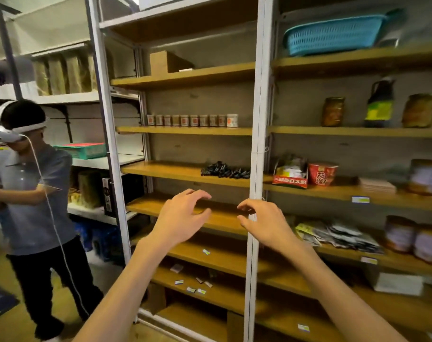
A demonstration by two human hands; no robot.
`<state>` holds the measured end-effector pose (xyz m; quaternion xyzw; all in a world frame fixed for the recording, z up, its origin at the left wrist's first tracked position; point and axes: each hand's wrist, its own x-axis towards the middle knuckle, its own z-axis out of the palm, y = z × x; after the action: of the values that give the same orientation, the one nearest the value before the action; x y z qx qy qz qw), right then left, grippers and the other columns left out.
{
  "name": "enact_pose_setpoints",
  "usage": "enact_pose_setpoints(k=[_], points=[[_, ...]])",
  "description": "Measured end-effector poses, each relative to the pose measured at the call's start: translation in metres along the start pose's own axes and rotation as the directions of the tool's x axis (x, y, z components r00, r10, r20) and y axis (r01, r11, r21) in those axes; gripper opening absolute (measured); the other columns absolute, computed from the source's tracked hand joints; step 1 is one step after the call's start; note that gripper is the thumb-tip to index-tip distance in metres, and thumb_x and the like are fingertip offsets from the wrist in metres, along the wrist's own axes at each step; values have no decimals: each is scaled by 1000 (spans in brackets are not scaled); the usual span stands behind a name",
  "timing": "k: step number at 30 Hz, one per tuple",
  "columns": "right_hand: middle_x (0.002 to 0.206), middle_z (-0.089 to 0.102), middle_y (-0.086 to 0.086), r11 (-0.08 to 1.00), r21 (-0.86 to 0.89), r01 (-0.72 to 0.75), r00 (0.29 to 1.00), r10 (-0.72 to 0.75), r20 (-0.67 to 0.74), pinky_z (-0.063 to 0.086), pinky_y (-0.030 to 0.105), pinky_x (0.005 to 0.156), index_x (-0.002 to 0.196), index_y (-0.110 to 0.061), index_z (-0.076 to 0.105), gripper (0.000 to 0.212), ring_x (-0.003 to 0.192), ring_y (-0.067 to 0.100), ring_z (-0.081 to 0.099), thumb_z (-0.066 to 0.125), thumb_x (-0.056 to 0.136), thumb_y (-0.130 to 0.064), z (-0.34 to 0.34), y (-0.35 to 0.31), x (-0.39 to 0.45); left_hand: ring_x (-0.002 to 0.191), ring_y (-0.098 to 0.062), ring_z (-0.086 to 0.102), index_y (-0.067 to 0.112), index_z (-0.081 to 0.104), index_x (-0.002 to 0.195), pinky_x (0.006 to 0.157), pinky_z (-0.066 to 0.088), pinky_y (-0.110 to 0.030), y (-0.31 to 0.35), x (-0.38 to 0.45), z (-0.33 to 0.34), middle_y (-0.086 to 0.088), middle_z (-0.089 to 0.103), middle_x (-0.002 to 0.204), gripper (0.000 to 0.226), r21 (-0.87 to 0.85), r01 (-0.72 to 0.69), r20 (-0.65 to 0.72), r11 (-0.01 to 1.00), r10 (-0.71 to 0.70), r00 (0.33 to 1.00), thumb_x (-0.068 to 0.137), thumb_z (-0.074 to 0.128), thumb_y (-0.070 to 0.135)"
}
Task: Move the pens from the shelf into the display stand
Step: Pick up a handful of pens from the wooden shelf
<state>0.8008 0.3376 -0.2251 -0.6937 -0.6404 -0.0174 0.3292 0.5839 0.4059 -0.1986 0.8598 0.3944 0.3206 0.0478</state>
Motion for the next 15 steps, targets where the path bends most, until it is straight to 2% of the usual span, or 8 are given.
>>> enact_pose_setpoints(k=[7,12,15], points=[[122,66,-15,1000,6,-1,1000,1,-28,46,28,96,126,-36,62,31,114,5,58,66,95,-39,30,56,82,105,-6,58,41,57,130,86,52,-34,-37,88,64,14,58,125,36,-14,2,15,1000,-2,1000,94,60,46],[121,65,-12,1000,4,23,1000,-23,-13,51,31,96,127,-32,62,32,112,6,59,66,95,-38,49,81,159,114,-9,57,43,56,130,91,52,-37,-76,158,96,13,58,129,37,0,17,13,1000,-17,1000,93,59,48],[120,65,-10,999,11,40,999,-40,-24,52,34,96,126,-30,64,31,111,7,59,66,96,-37,63,94,200,98,-9,64,42,57,129,87,54,-37,-99,196,111,13,58,129,37,-8,26,14,1000,-26,1000,93,58,49]])
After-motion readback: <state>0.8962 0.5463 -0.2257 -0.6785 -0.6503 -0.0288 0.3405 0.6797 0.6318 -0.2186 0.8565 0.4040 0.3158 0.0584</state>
